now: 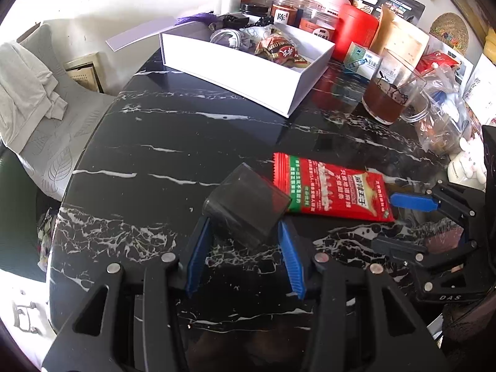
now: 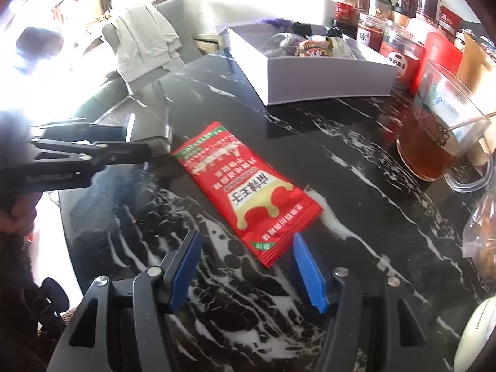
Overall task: Organize objects
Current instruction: 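Grasp the red snack packet with the right tool while the left tool holds the black case, then lift and carry the black case and red packet with both tools into the white box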
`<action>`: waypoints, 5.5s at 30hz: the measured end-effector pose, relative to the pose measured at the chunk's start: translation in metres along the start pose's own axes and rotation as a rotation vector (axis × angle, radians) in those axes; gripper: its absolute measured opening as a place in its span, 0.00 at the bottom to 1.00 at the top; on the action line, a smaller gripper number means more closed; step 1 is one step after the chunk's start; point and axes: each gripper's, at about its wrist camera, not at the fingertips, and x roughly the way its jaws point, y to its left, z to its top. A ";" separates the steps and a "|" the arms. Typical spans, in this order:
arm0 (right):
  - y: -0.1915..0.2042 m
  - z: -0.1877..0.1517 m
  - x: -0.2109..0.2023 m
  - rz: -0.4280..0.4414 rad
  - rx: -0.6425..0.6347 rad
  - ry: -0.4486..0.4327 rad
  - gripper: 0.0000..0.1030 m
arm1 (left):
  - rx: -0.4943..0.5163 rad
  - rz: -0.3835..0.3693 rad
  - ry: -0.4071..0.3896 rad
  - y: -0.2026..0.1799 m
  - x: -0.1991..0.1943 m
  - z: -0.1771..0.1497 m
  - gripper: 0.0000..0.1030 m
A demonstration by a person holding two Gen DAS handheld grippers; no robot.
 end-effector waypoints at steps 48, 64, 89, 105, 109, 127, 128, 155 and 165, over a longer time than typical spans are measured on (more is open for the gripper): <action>0.008 -0.008 0.001 -0.105 0.034 0.028 0.62 | 0.060 -0.020 -0.048 -0.016 0.023 0.002 0.45; 0.013 -0.005 0.004 -0.100 0.011 -0.036 0.47 | 0.077 -0.023 -0.092 -0.018 0.030 0.007 0.41; 0.022 -0.011 -0.045 -0.095 0.011 -0.123 0.43 | 0.090 0.019 -0.090 -0.039 -0.035 -0.004 0.41; 0.035 -0.002 -0.107 -0.088 -0.044 -0.224 0.43 | 0.120 0.057 -0.143 -0.066 -0.094 0.005 0.41; 0.035 0.007 -0.114 -0.081 -0.055 -0.241 0.43 | 0.132 0.060 -0.152 -0.070 -0.101 0.014 0.41; 0.010 0.073 -0.109 -0.085 -0.089 -0.286 0.43 | 0.169 0.063 -0.174 -0.052 -0.083 0.098 0.41; 0.008 0.078 -0.107 -0.085 -0.088 -0.284 0.43 | 0.170 0.060 -0.175 -0.051 -0.080 0.103 0.41; -0.042 0.178 -0.033 -0.090 -0.058 -0.263 0.43 | 0.203 0.059 -0.144 -0.012 0.019 0.217 0.41; -0.064 0.210 -0.017 -0.112 -0.013 -0.281 0.43 | 0.227 0.078 -0.166 -0.003 0.040 0.258 0.41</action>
